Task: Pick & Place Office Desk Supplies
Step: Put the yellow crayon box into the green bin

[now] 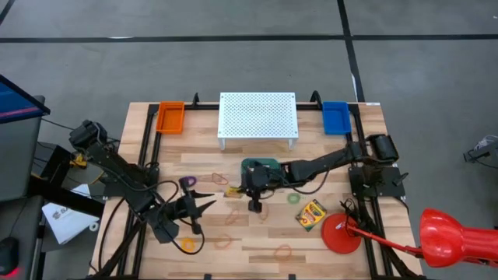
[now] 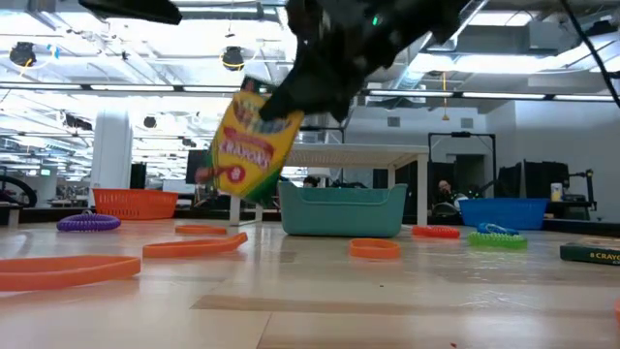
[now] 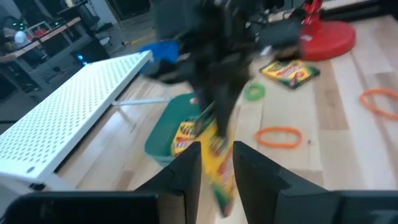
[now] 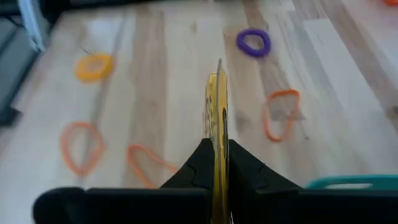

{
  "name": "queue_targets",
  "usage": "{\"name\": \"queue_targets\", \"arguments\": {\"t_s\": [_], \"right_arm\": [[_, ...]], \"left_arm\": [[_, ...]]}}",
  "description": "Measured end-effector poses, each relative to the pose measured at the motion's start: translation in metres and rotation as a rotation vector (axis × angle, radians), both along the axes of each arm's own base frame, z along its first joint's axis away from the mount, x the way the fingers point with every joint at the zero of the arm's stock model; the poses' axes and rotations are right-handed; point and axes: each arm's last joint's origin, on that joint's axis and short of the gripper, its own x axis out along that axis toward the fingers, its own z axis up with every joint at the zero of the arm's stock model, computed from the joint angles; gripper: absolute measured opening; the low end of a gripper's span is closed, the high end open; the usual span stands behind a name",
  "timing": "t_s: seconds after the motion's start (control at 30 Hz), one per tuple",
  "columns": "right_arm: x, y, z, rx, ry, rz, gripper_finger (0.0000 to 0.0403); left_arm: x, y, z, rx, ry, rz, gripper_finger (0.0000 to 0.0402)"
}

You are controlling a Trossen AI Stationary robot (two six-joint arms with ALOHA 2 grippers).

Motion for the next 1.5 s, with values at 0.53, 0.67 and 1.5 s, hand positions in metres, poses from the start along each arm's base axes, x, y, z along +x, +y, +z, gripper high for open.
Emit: {"name": "queue_targets", "arguments": {"t_s": [0.53, 0.67, 1.5], "right_arm": [[-0.066, 0.028, 0.030, 0.070, -0.171, -0.549, 0.0013], [-0.095, 0.026, 0.025, 0.182, -0.326, -0.654, 0.0013], [-0.115, -0.005, -0.071, 0.665, -0.574, -0.887, 0.0021]], "left_arm": [[-0.015, 0.016, -0.035, -0.047, 0.031, 0.091, 0.0085], [-0.015, 0.016, -0.035, -0.047, 0.013, 0.100, 0.0085], [-0.014, 0.015, -0.034, -0.053, -0.003, 0.105, 0.0085]]}}
